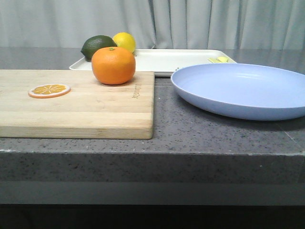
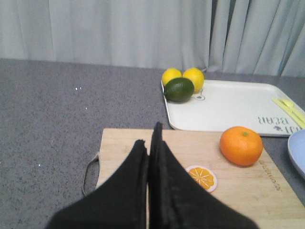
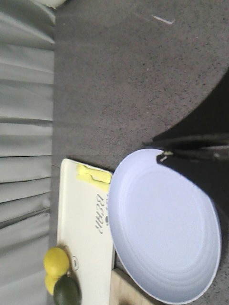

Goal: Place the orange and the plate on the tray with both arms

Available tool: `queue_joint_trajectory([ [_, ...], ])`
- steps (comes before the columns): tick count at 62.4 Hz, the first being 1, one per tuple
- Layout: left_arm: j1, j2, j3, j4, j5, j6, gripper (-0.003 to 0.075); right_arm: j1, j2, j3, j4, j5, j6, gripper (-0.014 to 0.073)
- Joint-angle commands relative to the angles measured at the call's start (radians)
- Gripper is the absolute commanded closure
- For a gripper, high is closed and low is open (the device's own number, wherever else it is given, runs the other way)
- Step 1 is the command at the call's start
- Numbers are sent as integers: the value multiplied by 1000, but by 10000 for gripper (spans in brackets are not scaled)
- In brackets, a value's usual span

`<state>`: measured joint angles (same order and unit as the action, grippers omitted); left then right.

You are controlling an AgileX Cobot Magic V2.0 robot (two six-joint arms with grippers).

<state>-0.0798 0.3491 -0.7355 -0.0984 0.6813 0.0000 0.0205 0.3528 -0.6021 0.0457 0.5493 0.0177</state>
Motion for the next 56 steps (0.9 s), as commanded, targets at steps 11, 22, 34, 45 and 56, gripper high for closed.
queue_joint_trajectory([
  [11,-1,124,-28,-39,-41,-7,740,-5,107,-40,-18,-25,-3,660],
  [22,-1,172,-28,-43,-41,-7,740,-5,122,-39,-18,-15,-3,660],
  [34,-1,205,-28,-43,-35,0,735,-5,139,-39,-20,58,-18,584],
  [45,-1,207,-28,-43,-34,0,475,-5,147,-39,-20,91,-18,180],
  [56,-1,214,-28,-42,-34,0,151,-5,165,-41,-20,144,-18,41],
])
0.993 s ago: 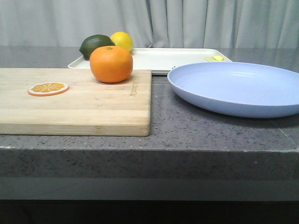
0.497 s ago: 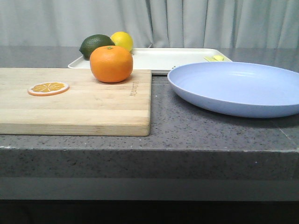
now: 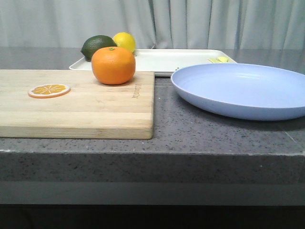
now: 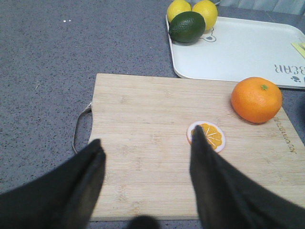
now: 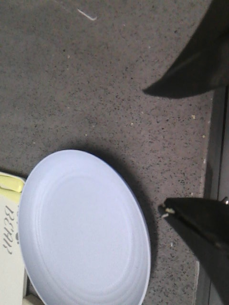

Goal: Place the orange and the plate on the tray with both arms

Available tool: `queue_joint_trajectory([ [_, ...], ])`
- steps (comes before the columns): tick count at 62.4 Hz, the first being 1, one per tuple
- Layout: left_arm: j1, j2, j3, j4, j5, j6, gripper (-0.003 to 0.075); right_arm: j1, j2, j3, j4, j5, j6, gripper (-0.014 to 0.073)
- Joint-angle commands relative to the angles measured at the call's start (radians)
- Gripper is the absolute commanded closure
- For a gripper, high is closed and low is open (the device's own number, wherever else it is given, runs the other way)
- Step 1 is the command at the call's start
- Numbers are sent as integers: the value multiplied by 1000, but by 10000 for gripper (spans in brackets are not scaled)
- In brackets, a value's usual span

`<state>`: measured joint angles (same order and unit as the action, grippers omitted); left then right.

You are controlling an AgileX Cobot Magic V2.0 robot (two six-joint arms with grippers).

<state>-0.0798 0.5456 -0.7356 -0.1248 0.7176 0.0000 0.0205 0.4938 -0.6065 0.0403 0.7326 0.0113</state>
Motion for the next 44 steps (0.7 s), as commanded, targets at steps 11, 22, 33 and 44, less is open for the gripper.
queue_joint_trajectory([
  [11,-86,71,-30,-41,-113,56,133,-5,74,-81,-8,16,-55,43],
  [22,-273,177,-44,-13,-180,78,132,11,91,-109,56,24,-111,43],
  [33,-402,353,-144,-9,-194,77,129,17,91,-107,58,29,-111,43],
  [44,-467,560,-293,9,-220,77,129,17,91,-107,59,29,-111,43],
])
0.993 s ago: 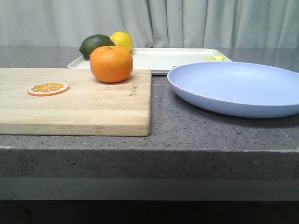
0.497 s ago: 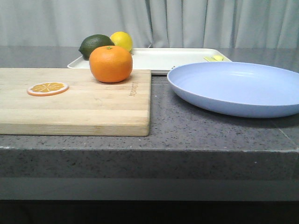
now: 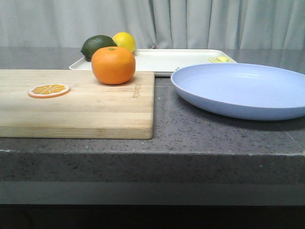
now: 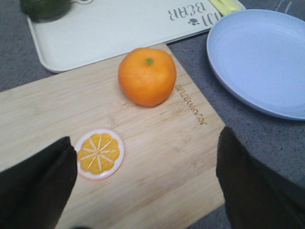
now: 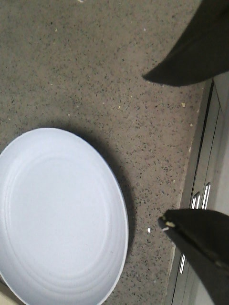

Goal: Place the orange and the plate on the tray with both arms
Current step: 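Lower the left gripper onto the orange and close around it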

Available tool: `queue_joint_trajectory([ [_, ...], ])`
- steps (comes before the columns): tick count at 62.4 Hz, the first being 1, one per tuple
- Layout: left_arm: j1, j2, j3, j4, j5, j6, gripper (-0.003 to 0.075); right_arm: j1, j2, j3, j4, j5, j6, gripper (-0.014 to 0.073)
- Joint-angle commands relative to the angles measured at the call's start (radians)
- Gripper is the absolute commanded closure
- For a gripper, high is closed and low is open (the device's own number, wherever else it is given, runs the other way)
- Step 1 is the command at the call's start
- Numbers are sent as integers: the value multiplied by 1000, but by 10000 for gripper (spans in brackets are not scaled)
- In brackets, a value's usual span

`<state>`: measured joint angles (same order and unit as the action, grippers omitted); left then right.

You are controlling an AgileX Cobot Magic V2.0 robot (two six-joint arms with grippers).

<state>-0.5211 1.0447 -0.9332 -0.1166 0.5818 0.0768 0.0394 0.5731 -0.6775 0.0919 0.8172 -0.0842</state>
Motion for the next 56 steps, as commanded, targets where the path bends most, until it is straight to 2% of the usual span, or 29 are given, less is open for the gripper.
queue_joint_trajectory([
  [1,-28,77,-108,4,-84,1,129,-2,11,-36,7,-56,-15,43],
  [15,-39,333,-312,42,-61,1,130,-2,11,-36,7,-58,-15,43],
  [31,-39,566,-522,79,36,1,130,-2,11,-35,7,-59,-15,43],
  [42,-39,675,-588,91,58,1,131,-2,11,-35,7,-59,-15,43],
  [56,-39,726,-595,91,95,1,132,-2,11,-35,7,-59,-15,43],
])
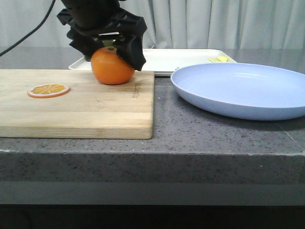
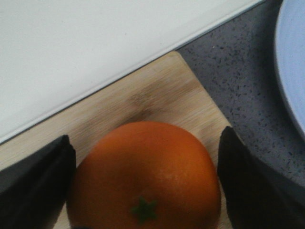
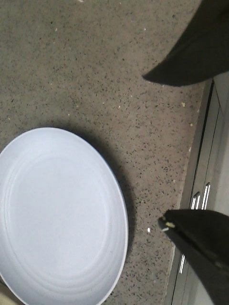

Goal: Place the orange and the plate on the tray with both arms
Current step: 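Lower the left gripper onto the orange and close around it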

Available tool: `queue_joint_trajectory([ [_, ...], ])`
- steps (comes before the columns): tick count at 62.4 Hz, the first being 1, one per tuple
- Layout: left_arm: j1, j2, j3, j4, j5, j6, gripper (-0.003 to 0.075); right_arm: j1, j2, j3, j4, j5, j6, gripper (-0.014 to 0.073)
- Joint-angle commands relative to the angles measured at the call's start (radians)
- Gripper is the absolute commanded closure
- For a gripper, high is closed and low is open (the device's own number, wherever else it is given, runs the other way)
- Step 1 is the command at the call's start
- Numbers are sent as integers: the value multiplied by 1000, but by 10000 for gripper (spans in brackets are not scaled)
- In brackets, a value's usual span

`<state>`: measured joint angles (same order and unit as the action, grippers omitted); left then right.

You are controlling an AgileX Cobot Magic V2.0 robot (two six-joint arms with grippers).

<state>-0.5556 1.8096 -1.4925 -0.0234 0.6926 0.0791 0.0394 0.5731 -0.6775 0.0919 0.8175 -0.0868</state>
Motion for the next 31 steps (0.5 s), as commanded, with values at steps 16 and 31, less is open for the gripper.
queue_joint_trajectory([
  [16,-5,-39,-35,-2,24,-2,194,-2,11,-35,7,-60,-13,43],
  [31,-14,-39,-73,-6,56,-2,317,-2,11,-35,7,-60,-13,43],
])
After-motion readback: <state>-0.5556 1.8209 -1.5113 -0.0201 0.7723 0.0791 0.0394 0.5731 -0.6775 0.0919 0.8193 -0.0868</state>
